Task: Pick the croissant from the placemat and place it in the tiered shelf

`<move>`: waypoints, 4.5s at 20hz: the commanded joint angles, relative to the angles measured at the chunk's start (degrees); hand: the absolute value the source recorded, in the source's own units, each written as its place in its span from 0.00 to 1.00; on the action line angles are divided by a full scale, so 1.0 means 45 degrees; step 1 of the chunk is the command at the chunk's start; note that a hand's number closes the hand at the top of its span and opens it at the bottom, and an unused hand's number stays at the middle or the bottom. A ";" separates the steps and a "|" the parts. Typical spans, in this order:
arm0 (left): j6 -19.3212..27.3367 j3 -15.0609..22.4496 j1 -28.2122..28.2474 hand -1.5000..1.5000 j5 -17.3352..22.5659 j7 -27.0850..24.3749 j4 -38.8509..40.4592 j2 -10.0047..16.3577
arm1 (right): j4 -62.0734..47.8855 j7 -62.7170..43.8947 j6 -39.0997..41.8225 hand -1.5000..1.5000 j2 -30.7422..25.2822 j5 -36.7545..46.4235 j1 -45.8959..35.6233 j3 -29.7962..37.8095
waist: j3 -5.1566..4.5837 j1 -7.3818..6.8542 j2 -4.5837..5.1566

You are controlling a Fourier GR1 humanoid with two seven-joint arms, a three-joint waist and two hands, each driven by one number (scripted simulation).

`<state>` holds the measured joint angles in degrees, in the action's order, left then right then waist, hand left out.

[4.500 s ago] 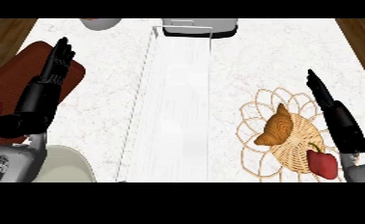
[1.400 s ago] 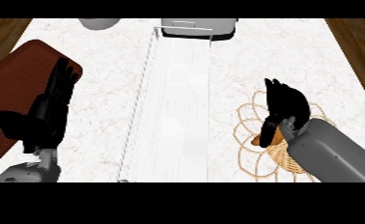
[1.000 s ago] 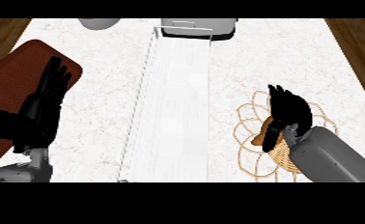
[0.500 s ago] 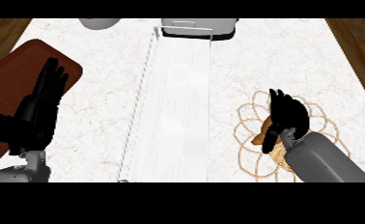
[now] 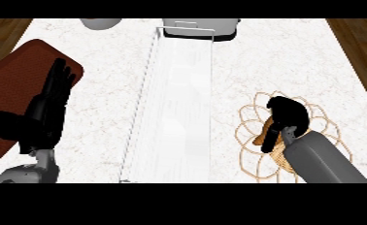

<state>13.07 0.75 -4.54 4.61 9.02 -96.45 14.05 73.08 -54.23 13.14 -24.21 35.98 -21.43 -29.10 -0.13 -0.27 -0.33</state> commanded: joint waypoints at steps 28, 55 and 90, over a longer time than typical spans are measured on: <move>-0.0133 -0.0670 0.0086 0.50 -0.0130 0.0192 -0.0290 -0.0038 | 0.9256 1.7336 0.2763 1.00 -0.5087 -0.6120 0.0979 -0.0692 | 0.0038 0.0448 0.0002; -0.0589 -0.0262 0.0383 0.50 -0.0840 -0.0243 -0.0110 -0.1088 | 0.3662 1.2872 0.2914 1.00 0.1284 -0.6731 -0.4484 0.2559 | 0.0025 -0.0083 0.0088; -0.1321 -0.1137 0.0121 0.50 -0.0886 0.0645 -0.0760 -0.0969 | -0.2621 1.3604 0.2483 0.00 0.5379 -0.8239 -0.7545 0.3851 | 0.0028 -0.0131 0.0067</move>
<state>8.02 -3.70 -4.72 -0.21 10.89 -98.15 9.01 61.87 10.05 24.10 -0.12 5.47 -52.59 -14.37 0.02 -0.60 0.03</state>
